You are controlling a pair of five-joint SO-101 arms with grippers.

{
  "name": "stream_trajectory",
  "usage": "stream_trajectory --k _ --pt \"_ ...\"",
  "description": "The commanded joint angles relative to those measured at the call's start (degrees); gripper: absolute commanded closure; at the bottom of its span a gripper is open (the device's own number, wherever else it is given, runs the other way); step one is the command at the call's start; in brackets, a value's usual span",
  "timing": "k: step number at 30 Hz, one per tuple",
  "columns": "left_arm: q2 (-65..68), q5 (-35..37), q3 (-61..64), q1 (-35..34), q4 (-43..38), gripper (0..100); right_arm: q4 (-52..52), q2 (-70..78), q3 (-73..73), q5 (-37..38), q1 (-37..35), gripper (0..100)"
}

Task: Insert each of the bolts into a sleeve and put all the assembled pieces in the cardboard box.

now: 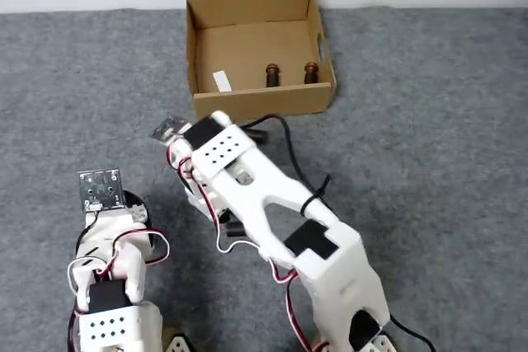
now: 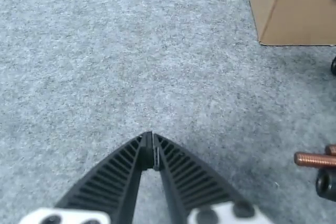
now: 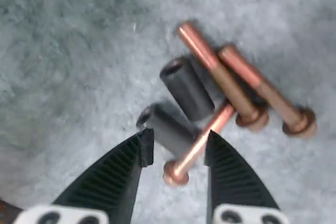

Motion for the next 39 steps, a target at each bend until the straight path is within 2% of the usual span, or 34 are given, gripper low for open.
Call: stream_trajectory --k 1,16,27,29,32,37,39 --pt "-0.44 -0.35 -0.66 -0.26 -1.58 99 -3.12 0.4 -0.35 1.67 -0.31 87.9" --pt "-0.26 -0.35 -0.66 -0.09 -1.58 99 -6.2 9.71 -0.35 2.02 0.04 88.4" --pt "-0.26 -0.35 -0.66 0.0 -1.58 99 -8.22 11.3 -0.35 2.02 1.27 88.4" --pt "-0.26 -0.35 -0.66 0.0 -1.58 99 -8.13 11.03 -0.35 2.02 1.45 90.2" --pt "-0.26 -0.35 -0.66 0.0 -1.58 99 -8.04 9.98 -0.44 2.02 1.45 99.8" --pt "-0.18 -0.44 -0.66 0.0 -1.58 99 -4.79 3.74 -0.7 1.67 1.54 98.8" --pt "-0.18 -0.44 -0.66 0.0 -1.58 99 -3.12 -0.22 -0.7 -0.97 1.63 99.1"
